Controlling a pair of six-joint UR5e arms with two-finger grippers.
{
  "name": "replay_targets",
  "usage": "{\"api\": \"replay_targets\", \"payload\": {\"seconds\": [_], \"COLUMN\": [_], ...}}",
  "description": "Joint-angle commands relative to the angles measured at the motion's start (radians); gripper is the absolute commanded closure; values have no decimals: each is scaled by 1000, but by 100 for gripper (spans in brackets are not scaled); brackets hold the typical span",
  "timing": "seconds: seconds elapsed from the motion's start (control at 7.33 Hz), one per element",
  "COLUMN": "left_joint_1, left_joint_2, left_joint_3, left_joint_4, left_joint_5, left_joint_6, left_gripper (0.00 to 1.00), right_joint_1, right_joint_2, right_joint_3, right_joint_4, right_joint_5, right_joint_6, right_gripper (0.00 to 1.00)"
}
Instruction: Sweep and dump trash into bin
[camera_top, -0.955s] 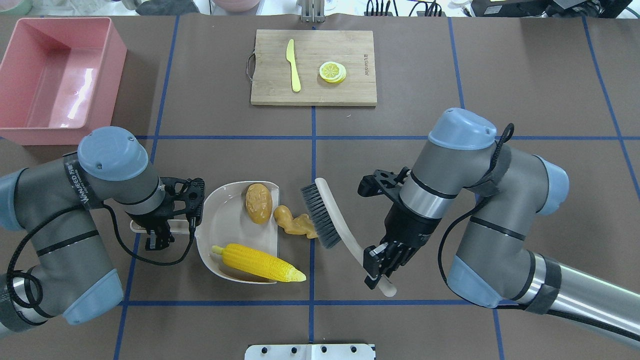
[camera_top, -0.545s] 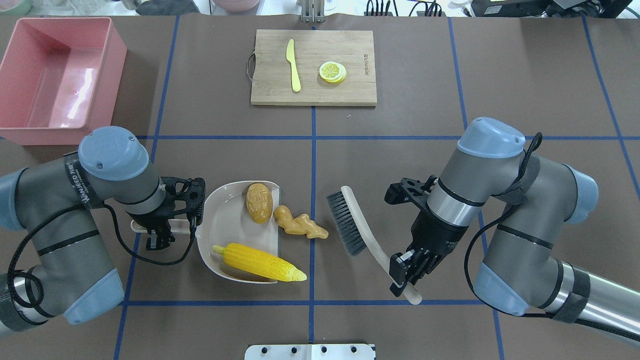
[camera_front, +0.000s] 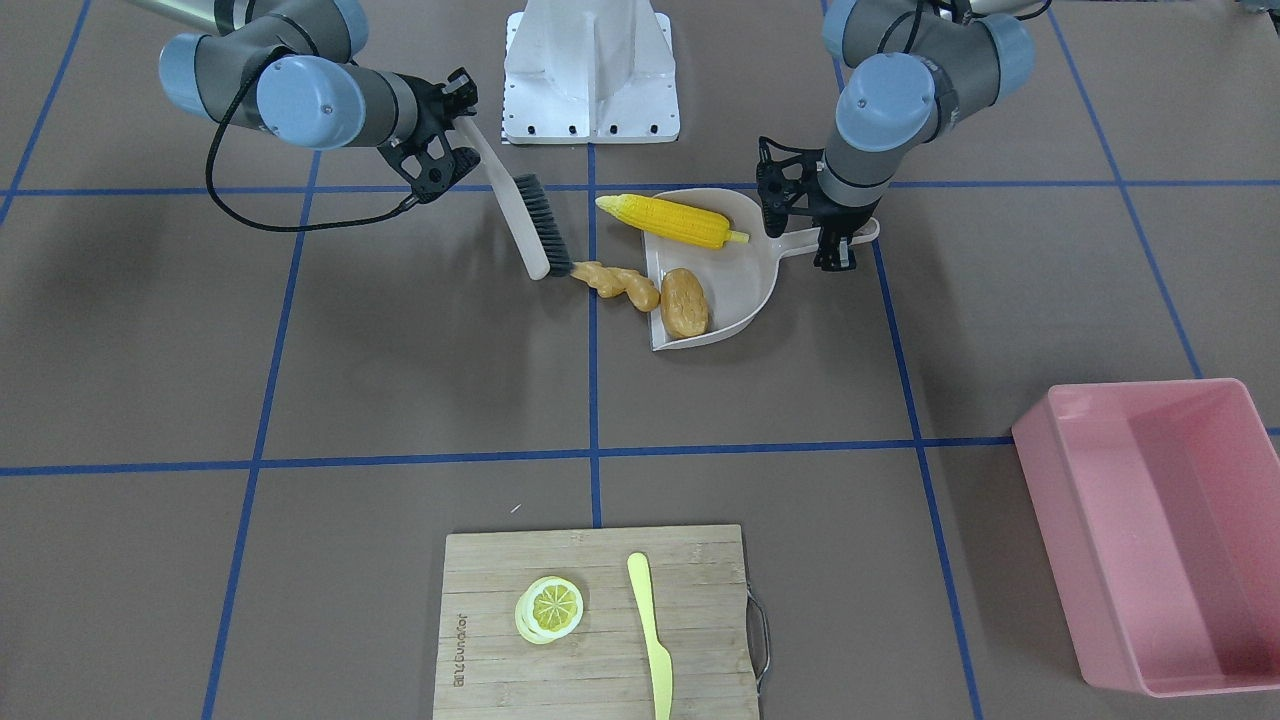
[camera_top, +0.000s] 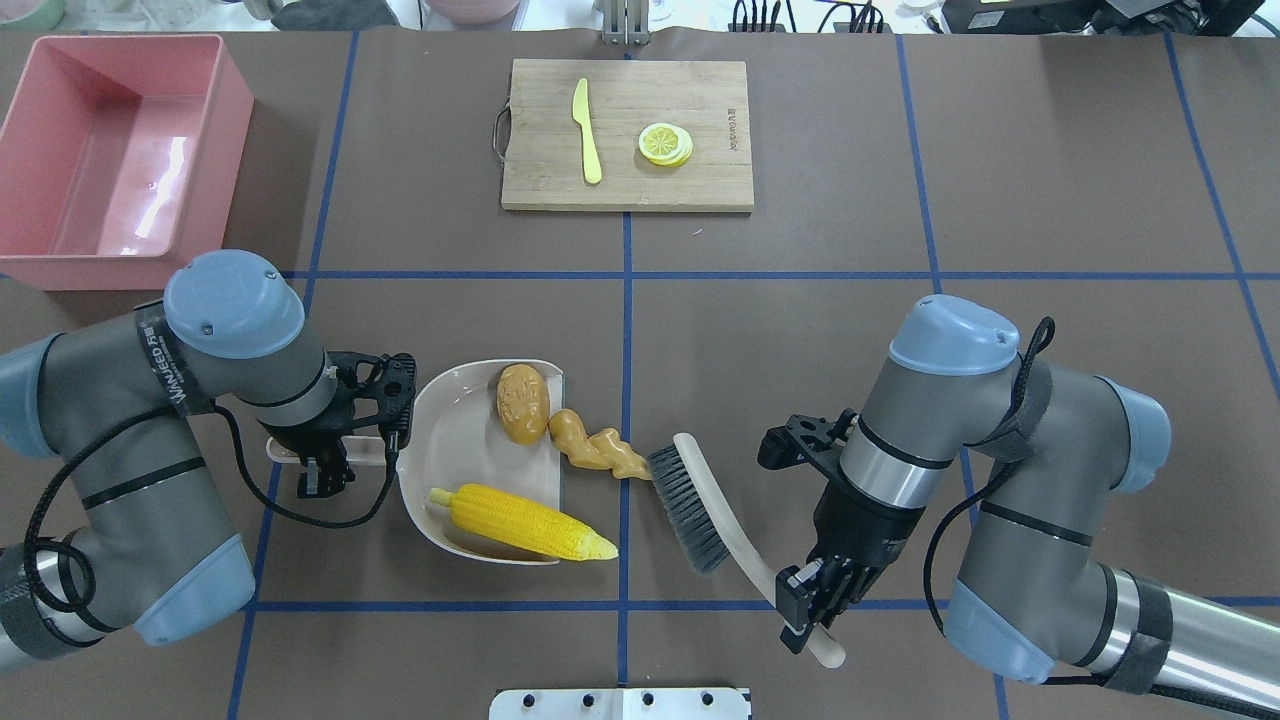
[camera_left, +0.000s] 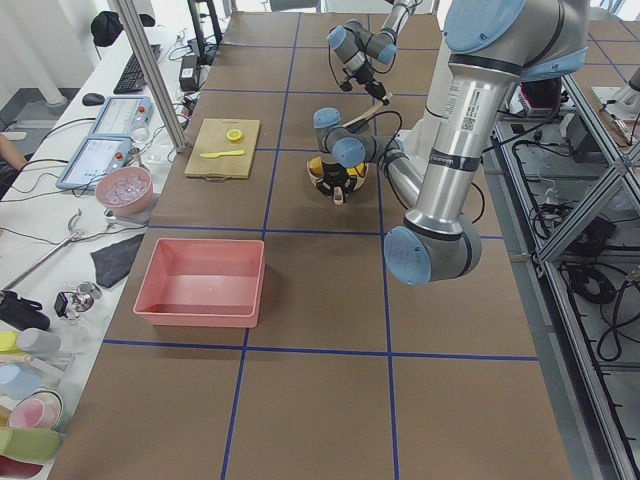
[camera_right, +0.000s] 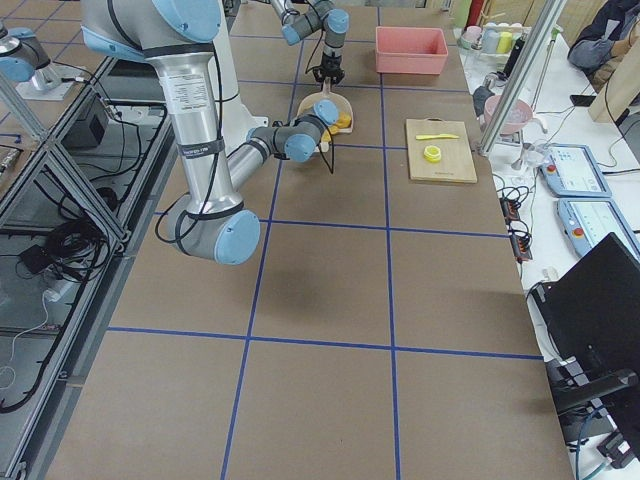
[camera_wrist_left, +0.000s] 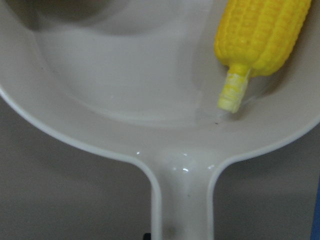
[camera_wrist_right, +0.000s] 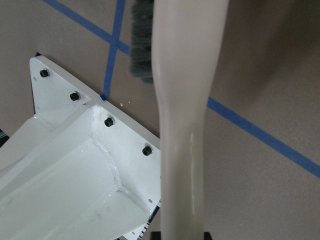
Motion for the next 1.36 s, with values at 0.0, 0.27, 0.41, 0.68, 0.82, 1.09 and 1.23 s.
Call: {"api": "replay_targets", "payload": {"seconds": [0.0,0.27,0.41,0.68,0.82,1.09,1.23], "left_joint_1": [0,0,0,0,0,0,0], "left_joint_2": [1,-1,-1,-1,-1,-1,1], "left_joint_3": [0,8,6,6,8,6,6], "left_joint_4": [0,-1,-1,-1,-1,0,0], "left_joint_5": [0,0,-1,-1,-1,-1,0], "left_joint_6": [0,0,0,0,0,0,0], "left_gripper": [100,100,100,100,100,100,100], "right_joint_1": [-31,-31,-31,-25,-24,-19,-14], "right_joint_2": [8,34,71,120,148,203,214], "right_joint_3": [-9,-13,-16,-30,-54,-110,-113], "right_joint_4": [-7,-12,-54,-104,-104,-104,-104], "right_joint_5": [-8,-7,-7,-10,-19,-24,-22], "right_joint_6": [11,13,20,16,16,14,14], "right_gripper": [100,100,100,100,100,100,100]}}
